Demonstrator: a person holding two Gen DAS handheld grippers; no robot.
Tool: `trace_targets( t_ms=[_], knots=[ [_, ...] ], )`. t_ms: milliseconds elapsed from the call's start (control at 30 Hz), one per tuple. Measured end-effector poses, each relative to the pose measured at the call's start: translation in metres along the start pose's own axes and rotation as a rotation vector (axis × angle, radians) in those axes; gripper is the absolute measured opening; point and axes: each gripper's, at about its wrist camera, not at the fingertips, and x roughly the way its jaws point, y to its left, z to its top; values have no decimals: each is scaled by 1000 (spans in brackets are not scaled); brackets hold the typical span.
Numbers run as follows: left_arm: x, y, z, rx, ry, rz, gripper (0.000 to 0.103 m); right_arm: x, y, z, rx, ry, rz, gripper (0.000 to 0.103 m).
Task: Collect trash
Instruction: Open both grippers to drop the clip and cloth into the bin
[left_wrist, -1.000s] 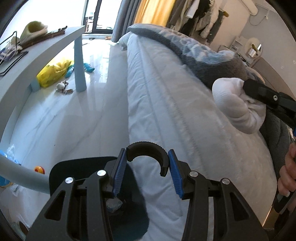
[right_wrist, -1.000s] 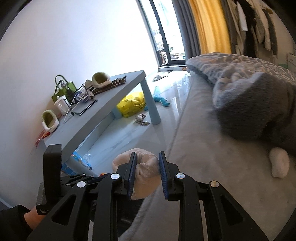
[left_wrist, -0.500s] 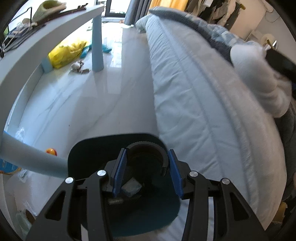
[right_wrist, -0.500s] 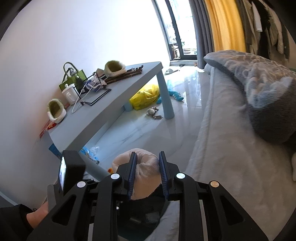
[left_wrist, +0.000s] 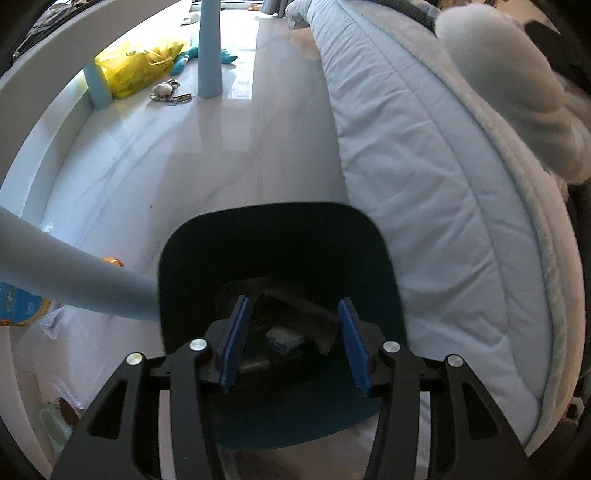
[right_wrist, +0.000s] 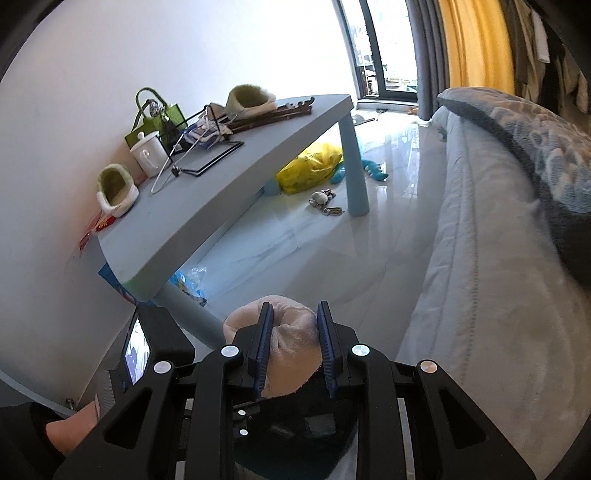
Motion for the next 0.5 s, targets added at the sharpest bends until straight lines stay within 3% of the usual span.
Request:
trace_targets(
  t_ms=[233,500],
  knots=[
    [-8,15,-2,-12,4,-1,62,28,10,-6,-19,57,-5,24],
    [-25,24,-3,-13,-38,12,60,59,8,-17,-20,126,-46,24]
  ],
)
